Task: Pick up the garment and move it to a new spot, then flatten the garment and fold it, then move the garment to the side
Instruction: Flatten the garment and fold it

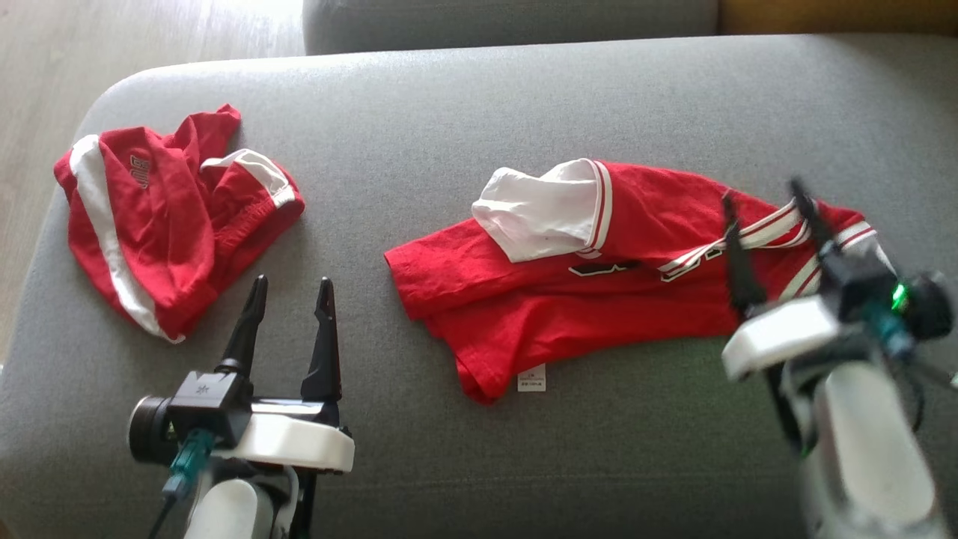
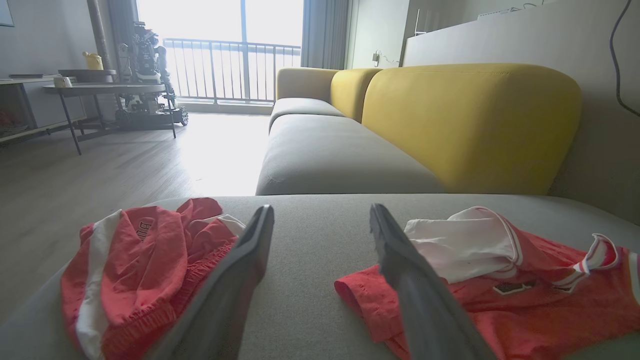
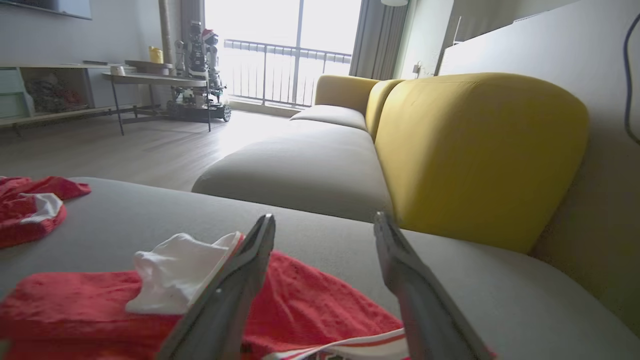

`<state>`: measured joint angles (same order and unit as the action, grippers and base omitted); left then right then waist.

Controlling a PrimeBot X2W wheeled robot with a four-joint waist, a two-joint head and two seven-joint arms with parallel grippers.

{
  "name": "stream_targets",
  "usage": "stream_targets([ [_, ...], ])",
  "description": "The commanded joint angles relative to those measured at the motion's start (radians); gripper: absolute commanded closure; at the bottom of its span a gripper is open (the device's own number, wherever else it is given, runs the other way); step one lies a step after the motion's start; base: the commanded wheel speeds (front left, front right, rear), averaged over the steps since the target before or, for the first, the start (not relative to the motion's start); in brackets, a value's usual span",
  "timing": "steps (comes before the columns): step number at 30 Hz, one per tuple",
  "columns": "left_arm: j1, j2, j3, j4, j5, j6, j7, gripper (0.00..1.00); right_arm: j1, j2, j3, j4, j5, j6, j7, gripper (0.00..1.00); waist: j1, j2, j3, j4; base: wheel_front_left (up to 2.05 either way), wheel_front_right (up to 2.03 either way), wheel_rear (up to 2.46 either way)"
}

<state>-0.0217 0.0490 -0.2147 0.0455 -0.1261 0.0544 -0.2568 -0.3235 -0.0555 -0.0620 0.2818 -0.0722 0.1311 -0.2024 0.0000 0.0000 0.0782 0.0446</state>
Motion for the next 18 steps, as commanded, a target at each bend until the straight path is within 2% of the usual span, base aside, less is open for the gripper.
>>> stream_targets([
  [1,-0.013,0.001,0.037,-0.037,0.003,0.006,-0.005,0.0,0.027,0.004,0.057,-0.06,0.02,0.0,-0.021,0.0,0.0,0.0,-0.004,0.001,0.0,0.0,0.0],
  [11,0.011,0.001,0.047,-0.012,-0.004,0.007,-0.005,0.0,0.179,0.005,0.092,-0.12,0.066,0.0,-0.055,0.0,0.0,0.0,-0.016,0.008,0.0,0.0,0.0],
  [18,0.018,0.001,0.046,0.003,-0.001,0.004,-0.005,0.0,0.218,0.005,0.106,-0.128,0.069,0.0,-0.059,0.0,0.0,0.0,-0.016,0.007,0.0,0.0,0.0],
])
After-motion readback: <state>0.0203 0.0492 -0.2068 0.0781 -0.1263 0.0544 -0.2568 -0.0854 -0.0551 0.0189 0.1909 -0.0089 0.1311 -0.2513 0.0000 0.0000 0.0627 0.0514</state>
